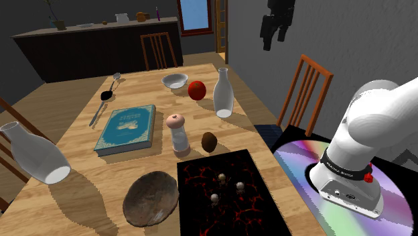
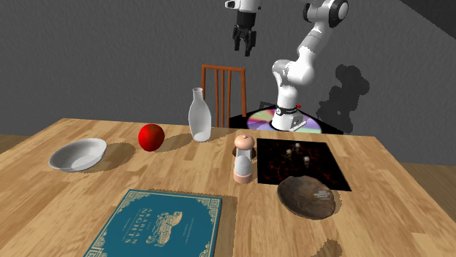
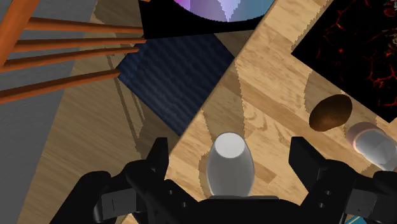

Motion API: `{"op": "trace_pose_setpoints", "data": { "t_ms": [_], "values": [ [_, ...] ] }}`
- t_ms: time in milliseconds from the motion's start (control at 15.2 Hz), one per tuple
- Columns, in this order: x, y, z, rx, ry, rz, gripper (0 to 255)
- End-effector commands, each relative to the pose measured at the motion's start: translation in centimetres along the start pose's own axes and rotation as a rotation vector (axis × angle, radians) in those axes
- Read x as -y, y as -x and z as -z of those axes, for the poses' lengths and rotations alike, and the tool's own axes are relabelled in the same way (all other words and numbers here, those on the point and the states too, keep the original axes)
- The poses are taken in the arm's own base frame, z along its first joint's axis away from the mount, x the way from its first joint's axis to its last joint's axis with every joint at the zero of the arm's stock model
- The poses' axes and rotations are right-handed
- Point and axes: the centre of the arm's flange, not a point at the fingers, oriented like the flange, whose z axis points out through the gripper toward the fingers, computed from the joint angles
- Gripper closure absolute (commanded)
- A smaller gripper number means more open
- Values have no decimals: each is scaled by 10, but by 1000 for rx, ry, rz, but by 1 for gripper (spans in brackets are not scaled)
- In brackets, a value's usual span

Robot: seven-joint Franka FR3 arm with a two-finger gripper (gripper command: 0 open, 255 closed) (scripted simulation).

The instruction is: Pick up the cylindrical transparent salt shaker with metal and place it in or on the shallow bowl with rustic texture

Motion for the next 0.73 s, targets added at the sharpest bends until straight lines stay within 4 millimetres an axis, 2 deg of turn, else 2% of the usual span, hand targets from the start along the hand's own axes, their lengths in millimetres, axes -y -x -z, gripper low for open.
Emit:
{"op": "trace_pose_setpoints", "data": {
  "t_ms": [0, 660],
  "values": [
    [0, 0, 0, 0, 0, 0, 0],
    [110, -51, -50, 37, -23, -35, 0]
  ]
}}
